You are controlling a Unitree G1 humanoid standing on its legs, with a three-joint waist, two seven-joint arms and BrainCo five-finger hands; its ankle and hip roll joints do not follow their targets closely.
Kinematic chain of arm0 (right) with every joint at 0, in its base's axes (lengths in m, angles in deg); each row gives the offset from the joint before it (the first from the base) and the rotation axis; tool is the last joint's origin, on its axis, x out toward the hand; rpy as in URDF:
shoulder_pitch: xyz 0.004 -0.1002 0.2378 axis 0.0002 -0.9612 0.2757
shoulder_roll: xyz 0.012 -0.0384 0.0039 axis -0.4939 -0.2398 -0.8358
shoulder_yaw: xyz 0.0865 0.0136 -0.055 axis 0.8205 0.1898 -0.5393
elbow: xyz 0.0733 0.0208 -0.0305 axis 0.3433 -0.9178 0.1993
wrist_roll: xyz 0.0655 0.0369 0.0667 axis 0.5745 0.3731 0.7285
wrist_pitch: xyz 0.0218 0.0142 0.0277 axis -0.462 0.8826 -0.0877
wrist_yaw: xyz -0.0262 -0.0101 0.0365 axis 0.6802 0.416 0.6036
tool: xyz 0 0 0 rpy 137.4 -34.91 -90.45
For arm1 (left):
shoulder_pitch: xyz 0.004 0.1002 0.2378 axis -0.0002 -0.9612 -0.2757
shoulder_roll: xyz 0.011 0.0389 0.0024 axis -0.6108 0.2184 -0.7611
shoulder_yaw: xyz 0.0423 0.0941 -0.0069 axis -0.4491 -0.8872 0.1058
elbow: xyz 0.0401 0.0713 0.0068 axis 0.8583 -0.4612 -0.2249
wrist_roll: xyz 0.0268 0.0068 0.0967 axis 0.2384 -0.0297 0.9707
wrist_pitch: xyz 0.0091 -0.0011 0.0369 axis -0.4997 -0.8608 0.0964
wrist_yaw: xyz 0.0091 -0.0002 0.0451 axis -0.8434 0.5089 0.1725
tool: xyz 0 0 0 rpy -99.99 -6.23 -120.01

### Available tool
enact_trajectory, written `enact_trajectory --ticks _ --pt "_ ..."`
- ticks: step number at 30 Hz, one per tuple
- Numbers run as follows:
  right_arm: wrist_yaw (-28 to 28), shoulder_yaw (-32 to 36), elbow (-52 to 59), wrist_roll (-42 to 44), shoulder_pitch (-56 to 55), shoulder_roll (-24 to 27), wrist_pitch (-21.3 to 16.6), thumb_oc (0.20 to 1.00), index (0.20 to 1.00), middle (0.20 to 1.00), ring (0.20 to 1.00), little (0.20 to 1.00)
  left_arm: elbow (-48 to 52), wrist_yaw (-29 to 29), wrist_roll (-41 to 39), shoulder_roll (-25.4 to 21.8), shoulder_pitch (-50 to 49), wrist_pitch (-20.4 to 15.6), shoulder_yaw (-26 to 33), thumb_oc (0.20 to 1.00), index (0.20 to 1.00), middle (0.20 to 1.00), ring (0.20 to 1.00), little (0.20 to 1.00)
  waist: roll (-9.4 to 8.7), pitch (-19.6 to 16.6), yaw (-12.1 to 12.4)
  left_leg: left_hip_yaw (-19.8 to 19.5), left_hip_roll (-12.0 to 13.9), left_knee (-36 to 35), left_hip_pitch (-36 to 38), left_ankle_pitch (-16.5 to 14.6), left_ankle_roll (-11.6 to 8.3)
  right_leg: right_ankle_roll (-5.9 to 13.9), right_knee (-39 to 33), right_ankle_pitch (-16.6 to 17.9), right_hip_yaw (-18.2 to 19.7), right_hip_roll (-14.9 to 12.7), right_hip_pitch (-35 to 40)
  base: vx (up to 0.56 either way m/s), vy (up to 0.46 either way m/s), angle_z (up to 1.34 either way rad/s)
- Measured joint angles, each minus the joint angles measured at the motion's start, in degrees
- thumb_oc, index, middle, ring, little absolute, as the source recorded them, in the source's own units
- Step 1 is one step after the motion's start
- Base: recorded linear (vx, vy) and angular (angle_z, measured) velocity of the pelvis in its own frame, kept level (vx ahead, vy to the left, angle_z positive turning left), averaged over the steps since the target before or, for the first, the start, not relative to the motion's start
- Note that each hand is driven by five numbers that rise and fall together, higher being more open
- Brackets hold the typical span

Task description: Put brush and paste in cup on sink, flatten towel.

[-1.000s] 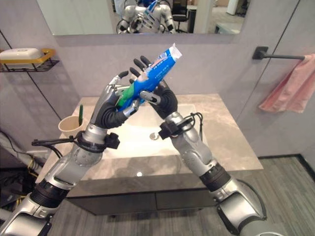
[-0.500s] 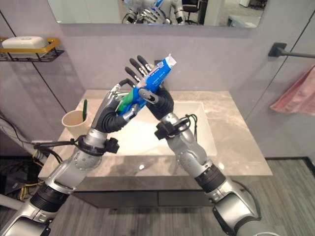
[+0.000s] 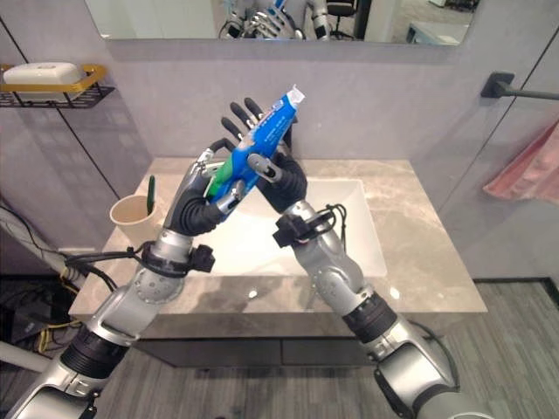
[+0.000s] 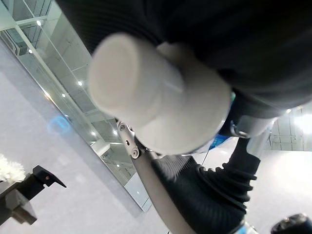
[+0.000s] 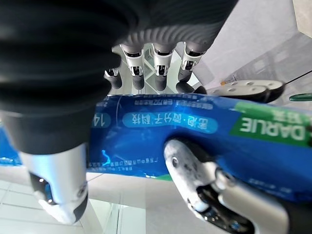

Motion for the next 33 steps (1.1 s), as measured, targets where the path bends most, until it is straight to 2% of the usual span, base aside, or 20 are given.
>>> enact_trajectory --ticks 11,17,24,33 --pt "0.1 0.0 0.0 0.1 -0.9 -0.9 -0.4 1.000 1.000 1.000 1.000 1.000 0.0 -0.4 -2.1 2.1 -1.4 -0.6 0.2 0.200 0.200 0.200 0.200 0.200 0.06 0.1 0.1 0.1 -0.2 0.0 0.0 -0.1 0.09 0.04 0.0 0.0 0.0 -0.2 0.0 0.00 0.000 0.00" --pt "0.0 0.1 4.3 -0.5 -0.7 -0.3 -2.5 1.000 1.000 1.000 1.000 1.000 -0.2 0.0 -1.9 1.6 -5.6 0.5 0.5 0.200 0.200 0.200 0.200 0.200 -0.08 0.7 -0.2 0.2 -0.2 0.0 0.0 -0.1 0.11 0.07 0.0 0.0 0.1 -0.2 -0.1 0.00 0.000 0.00" --pt "0.5 0.7 4.6 -3.0 -0.7 0.3 -3.6 1.000 1.000 1.000 1.000 1.000 0.3 -1.3 3.2 -0.1 -5.7 0.1 1.6 0.200 0.200 0.200 0.200 0.200 -0.54 1.0 0.0 0.2 -0.2 0.0 0.0 -0.1 0.13 0.07 0.0 0.0 0.1 -0.2 -0.1 0.00 0.000 0.00" --pt "1.3 0.4 4.7 -2.9 -0.7 -0.3 -4.5 1.000 1.000 1.000 1.000 1.000 0.3 -1.3 2.9 -0.3 -6.1 0.2 2.0 0.200 0.200 0.200 0.200 0.200 -0.52 1.1 -0.1 0.2 -0.2 0.0 0.0 -0.1 0.13 0.08 0.0 0.0 0.1 -0.2 -0.1 0.00 0.000 0.00"
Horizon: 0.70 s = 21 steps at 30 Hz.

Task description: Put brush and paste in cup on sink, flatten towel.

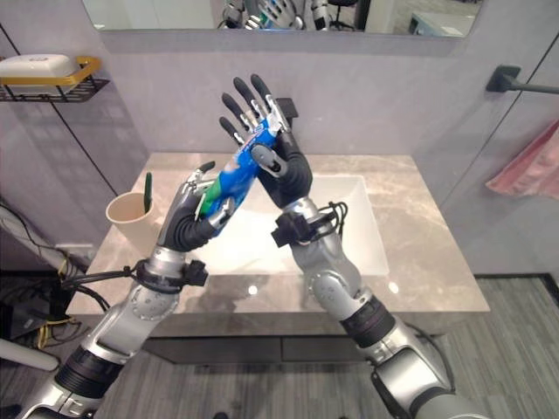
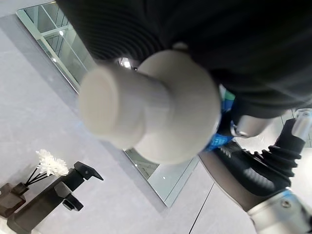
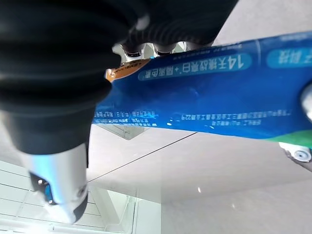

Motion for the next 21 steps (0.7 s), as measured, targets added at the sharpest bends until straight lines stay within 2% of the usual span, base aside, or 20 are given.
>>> enact_trajectory --ticks 16,21 --pt "0.0 -1.4 -0.1 -0.1 0.3 1.5 0.4 1.000 1.000 1.000 1.000 1.000 -0.1 0.0 -0.4 0.0 0.1 0.1 -0.1 0.200 0.200 0.200 0.200 0.200 -0.62 0.4 -0.3 0.0 0.0 0.0 0.0 0.0 0.00 0.00 0.0 0.0 0.0 0.0 -0.1 0.00 0.000 0.00" --pt "0.0 -2.7 -0.1 -2.6 0.4 2.7 2.3 1.000 1.000 1.000 1.000 1.000 -0.1 0.1 -0.4 0.0 0.1 0.1 -0.1 0.200 0.200 0.200 0.200 0.200 -1.15 0.6 -0.6 0.1 0.0 0.0 -0.1 0.0 0.01 0.01 0.0 0.0 0.2 0.0 -0.3 0.00 0.000 0.00"
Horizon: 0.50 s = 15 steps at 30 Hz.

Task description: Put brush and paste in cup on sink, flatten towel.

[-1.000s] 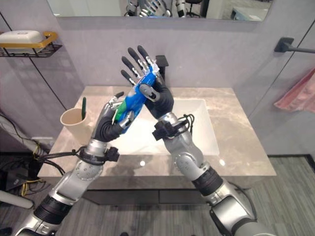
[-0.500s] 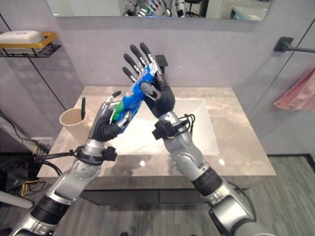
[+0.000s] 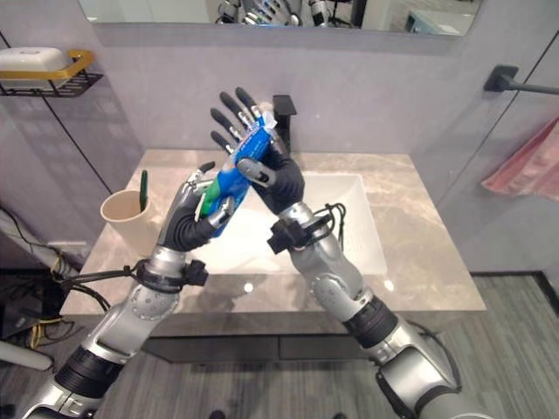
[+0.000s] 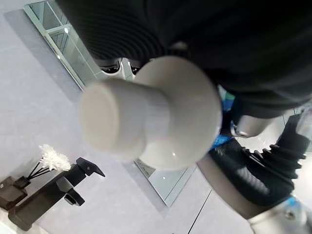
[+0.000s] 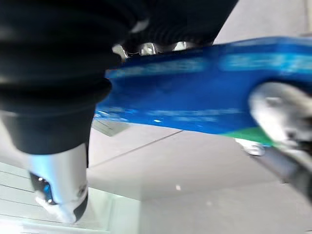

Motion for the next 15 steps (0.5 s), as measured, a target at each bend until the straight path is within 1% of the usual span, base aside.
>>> enact_trajectory --ticks 5,6,7,8,9,15 --pt "0.1 0.0 0.0 -0.3 0.1 0.5 0.2 1.000 1.000 1.000 1.000 1.000 0.0 0.0 0.0 0.0 0.0 0.0 0.0 0.200 0.200 0.200 0.200 0.200 -0.44 0.1 0.0 0.2 0.0 0.0 0.0 0.0 0.01 0.01 0.0 0.0 0.2 0.0 -0.2 0.01 0.000 -0.01" --pt "0.1 0.0 0.0 -0.8 0.1 0.5 0.2 0.570 0.570 0.570 0.570 0.570 -0.1 0.0 0.0 0.0 0.0 0.0 0.0 0.200 0.200 0.200 0.200 0.200 -0.53 0.1 0.0 0.2 0.0 0.0 0.0 0.0 0.01 0.01 0.0 0.0 0.2 0.0 -0.2 0.00 0.000 0.00" --pt "0.1 -0.1 -0.1 -0.8 0.1 0.5 0.2 0.485 0.485 0.485 0.485 0.485 -0.2 0.0 0.0 0.0 0.0 0.0 0.0 0.200 0.200 0.200 0.200 0.200 -0.54 0.1 0.0 0.3 0.0 0.0 0.0 0.0 0.01 0.01 0.0 0.0 0.2 0.0 -0.2 0.00 0.000 0.00" --pt "0.2 -0.1 -0.1 -0.8 0.1 0.5 0.2 0.231 0.231 0.231 0.231 0.231 -0.2 0.0 0.0 0.0 0.0 0.0 0.0 0.200 0.200 0.200 0.200 0.200 -0.57 0.1 0.0 0.3 0.0 0.0 0.0 0.0 0.01 0.02 0.0 0.0 0.3 0.0 -0.2 0.00 0.000 0.00" --pt "0.4 -0.1 -0.1 -0.8 0.1 0.5 0.2 0.200 0.200 0.200 0.200 0.200 -0.2 0.0 0.0 0.0 0.0 0.0 0.0 0.200 0.200 0.200 0.200 0.200 -0.58 0.1 0.0 0.3 0.0 0.0 0.0 0.0 0.01 0.02 0.0 0.0 0.3 0.0 -0.2 0.00 0.000 0.00" --pt "1.3 -0.1 -0.5 -0.7 0.1 0.0 0.2 0.200 0.200 0.200 0.200 0.200 -0.6 -0.1 -0.1 0.0 0.0 0.1 -1.2 0.200 0.200 0.200 0.200 0.200 -0.61 0.0 0.0 0.4 0.0 0.0 0.0 0.0 0.01 0.01 0.0 0.1 0.3 0.0 -0.2 0.00 0.000 0.00"
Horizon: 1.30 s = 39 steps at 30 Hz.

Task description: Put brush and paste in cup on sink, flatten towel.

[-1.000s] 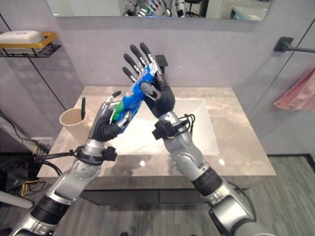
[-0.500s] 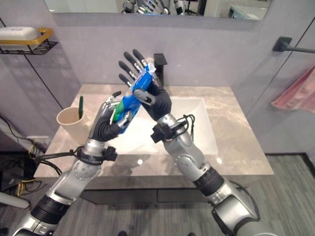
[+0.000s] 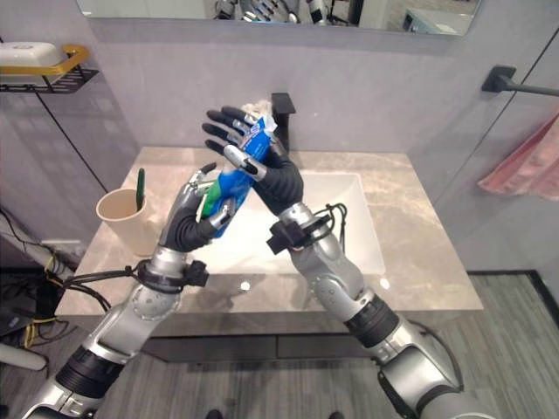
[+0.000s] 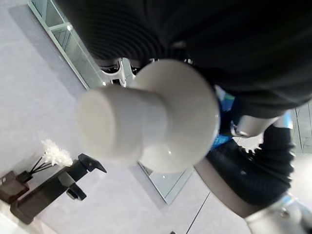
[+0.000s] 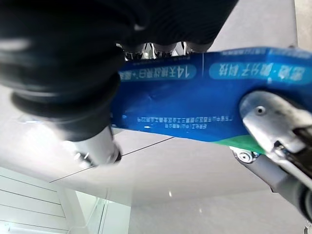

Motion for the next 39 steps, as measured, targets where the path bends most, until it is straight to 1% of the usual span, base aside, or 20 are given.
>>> enact_trajectory --ticks 2,3,4,5,6,7,12,15,17,23,25,26,27,30,34,35,36,37,38,39 --pt "0.0 -0.1 0.0 0.0 0.0 -0.4 0.0 0.200 0.200 0.200 0.200 0.200 -0.2 0.0 0.0 0.0 0.0 0.3 0.0 0.200 0.200 0.200 0.200 0.200 -0.01 0.0 0.0 0.0 0.0 0.0 0.0 0.0 0.00 0.00 0.0 0.0 0.0 0.0 0.0 0.00 0.000 0.00" --pt "0.3 -0.1 0.0 0.0 0.0 -1.2 0.0 0.200 0.200 0.200 0.200 0.200 -0.2 -0.1 0.0 0.0 0.0 0.4 0.0 0.247 0.247 0.247 0.247 0.247 -0.04 0.0 0.0 0.0 0.0 0.0 0.0 0.0 0.00 0.00 0.0 0.0 0.0 0.0 0.0 0.00 0.000 0.00" --pt "0.8 -0.1 0.0 -0.1 0.0 -2.0 -0.1 0.200 0.200 0.200 0.200 0.200 -0.2 -0.2 -0.2 0.0 0.0 0.4 -0.1 0.322 0.322 0.322 0.322 0.322 -0.04 0.0 0.0 0.0 0.0 0.0 0.0 0.0 0.00 -0.01 0.0 0.0 0.0 0.0 0.0 0.00 0.000 0.00" --pt "1.3 0.0 0.0 -0.6 0.0 -2.3 -0.1 0.200 0.200 0.200 0.200 0.200 -0.2 -0.4 -0.4 0.0 0.0 0.5 -0.2 0.696 0.696 0.696 0.696 0.696 -0.05 0.0 0.0 0.0 0.0 0.0 0.0 0.0 0.00 -0.01 0.0 0.0 0.0 0.0 0.0 0.00 0.000 0.00" --pt "1.4 -0.1 0.0 -1.1 0.0 -2.5 -0.1 0.200 0.200 0.200 0.200 0.200 -0.2 -0.6 -0.5 0.0 0.0 0.7 -0.2 0.959 0.959 0.959 0.959 0.959 -0.06 0.0 0.1 0.0 0.0 0.0 0.0 0.0 0.00 -0.01 0.0 0.1 0.0 0.0 0.0 0.00 0.000 0.00" --pt "1.7 -0.1 0.0 -1.6 0.0 -2.8 -0.1 0.200 0.200 0.200 0.200 0.200 -0.2 -1.0 -0.5 0.0 0.0 0.8 -0.1 1.000 1.000 1.000 1.000 1.000 -0.09 -0.1 0.1 0.0 0.0 0.0 0.0 0.0 0.00 -0.01 0.0 0.1 0.0 0.0 0.0 0.00 0.000 0.00" --pt "4.5 0.0 0.0 -2.8 0.0 -4.1 -0.4 0.200 0.200 0.200 0.200 0.200 -0.2 -1.5 -2.4 0.0 -0.1 0.8 0.0 1.000 1.000 1.000 1.000 1.000 -0.08 -0.1 0.5 -0.3 -0.1 0.0 0.1 0.0 0.01 -0.01 0.0 0.1 -0.2 -0.1 0.3 0.00 0.000 0.01" --pt "6.4 0.3 -0.1 -3.2 0.0 -5.4 -1.5 0.200 0.200 0.200 0.200 0.200 0.6 -1.6 -4.5 0.3 -2.6 0.8 0.5 1.000 1.000 1.000 1.000 1.000 -0.05 -0.1 0.9 -0.6 -0.2 0.0 0.2 0.0 0.02 0.00 0.0 0.0 -0.5 -0.2 0.7 -0.02 -0.012 0.05" --pt "7.6 0.9 -0.1 -3.4 0.1 -6.1 -2.4 0.200 0.200 0.200 0.200 0.200 1.4 -1.5 -5.0 0.5 -5.6 0.8 1.7 1.000 1.000 1.000 1.000 1.000 0.00 0.0 1.9 -0.7 -0.2 0.0 0.2 0.0 0.02 -0.01 0.0 0.0 -0.6 -0.2 0.7 -0.03 -0.013 0.04" --pt "10.4 4.8 -0.6 -6.8 3.7 -6.3 -3.2 0.200 0.200 0.200 0.200 0.200 1.8 -1.0 -13.3 0.8 -16.0 0.6 4.8 1.000 1.000 1.000 1.000 1.000 0.43 0.2 5.0 -2.5 -0.6 0.0 -0.1 0.2 0.18 0.32 0.0 -0.3 -2.5 -0.6 1.8 -0.03 -0.024 0.14" --pt "11.6 6.6 -2.4 -6.9 7.0 -6.5 -4.5 0.200 0.200 0.200 0.200 0.200 1.9 -0.7 -14.0 0.8 -19.4 0.4 6.1 1.000 1.000 1.000 1.000 1.000 0.48 0.3 5.8 -3.1 -0.8 0.0 -0.2 0.2 0.20 0.49 0.0 -0.4 -3.2 -0.9 2.2 -0.03 -0.023 0.23" --pt "12.4 7.7 -2.9 -7.8 8.3 -6.1 -5.2 0.200 0.200 0.200 0.200 0.200 1.8 -0.5 -14.7 0.7 -20.9 0.2 7.1 1.000 1.000 1.000 1.000 1.000 0.51 0.3 6.7 -3.9 -1.1 0.0 -1.0 0.4 0.36 0.57 0.0 -0.5 -4.0 -1.0 2.4 -0.03 -0.030 0.28" --pt "12.8 8.1 -3.4 -7.9 9.7 -5.9 -5.4 0.200 0.200 0.200 0.200 0.200 1.5 -0.2 -15.1 0.5 -21.8 -0.1 8.2 1.000 1.000 1.000 1.000 1.000 0.45 0.2 6.8 -4.2 -1.1 0.0 -1.1 0.4 0.37 0.65 0.0 -0.5 -4.5 -1.1 2.4 -0.03 -0.029 0.27" --pt "14.1 9.8 -5.1 -9.4 12.9 -5.5 -6.0 0.200 0.200 0.200 0.200 0.200 1.0 -0.1 -15.7 -1.1 -24.8 -0.4 10.8 1.000 1.000 1.000 1.000 1.000 0.31 0.2 9.0 -5.9 -1.3 0.0 -1.9 0.6 0.45 0.80 0.0 -0.7 -6.1 -1.2 2.7 -0.01 -0.010 0.28" --pt "15.2 11.0 -7.4 -10.0 16.1 -5.2 -7.0 0.200 0.200 0.200 0.200 0.200 -1.4 -0.3 -15.7 -2.3 -26.6 -0.8 12.6 1.000 1.000 1.000 1.000 1.000 -0.24 0.4 11.5 -7.4 -1.6 0.0 -2.9 0.9 0.50 1.07 0.0 -1.0 -7.7 -1.3 2.9 0.00 -0.014 0.23" --pt "15.5 11.2 -7.4 -10.2 16.6 -4.4 -7.3 0.200 0.200 0.200 0.200 0.200 -3.5 0.1 -15.7 -3.2 -27.1 -1.2 12.7 1.000 1.000 1.000 1.000 1.000 -0.72 0.7 12.6 -8.5 -1.7 0.0 -3.4 1.0 0.54 1.28 0.0 -1.1 -8.6 -1.4 3.1 -0.02 -0.009 0.31" --pt "16.2 11.5 -7.5 -10.5 17.6 -3.6 -7.4 0.200 0.200 0.200 0.200 0.200 -5.1 0.3 -15.7 -4.8 -28.8 -1.3 13.0 1.000 1.000 1.000 1.000 1.000 -2.09 1.5 13.2 -8.9 -1.9 0.0 -3.8 1.1 0.55 1.31 0.0 -1.2 -9.3 -1.5 3.1 -0.04 -0.007 0.30" --pt "16.2 11.5 -7.7 -10.7 17.7 -3.6 -7.4 0.200 0.200 0.200 0.200 0.200 -5.6 0.5 -15.7 -4.9 -29.3 -1.5 12.8 1.000 1.000 1.000 1.000 1.000 -2.33 2.0 14.2 -9.2 -2.1 0.0 -4.2 1.2 0.65 1.37 0.0 -1.2 -9.6 -1.7 3.2 -0.06 -0.011 0.27" --pt "16.2 11.6 -9.6 -12.0 18.7 -3.2 -7.8 0.200 0.200 0.200 0.200 0.200 -8.1 2.1 -15.4 -6.4 -28.6 -2.0 11.5 1.000 1.000 1.000 1.000 1.000 -2.49 2.1 14.9 -10.1 -2.3 0.1 -4.7 1.2 0.62 1.60 0.0 -1.4 -10.4 -1.8 3.4 -0.03 -0.005 0.30" --pt "16.2 11.6 -10.4 -12.5 19.2 -2.9 -7.7 0.200 0.200 0.200 0.200 0.200 -8.8 2.8 -15.5 -7.3 -28.6 -1.5 11.0 1.000 1.000 1.000 1.000 1.000 -2.53 2.1 14.9 -10.8 -2.4 0.1 -5.0 1.3 0.56 1.69 0.0 -1.6 -11.3 -1.8 3.5 -0.02 0.002 0.44"
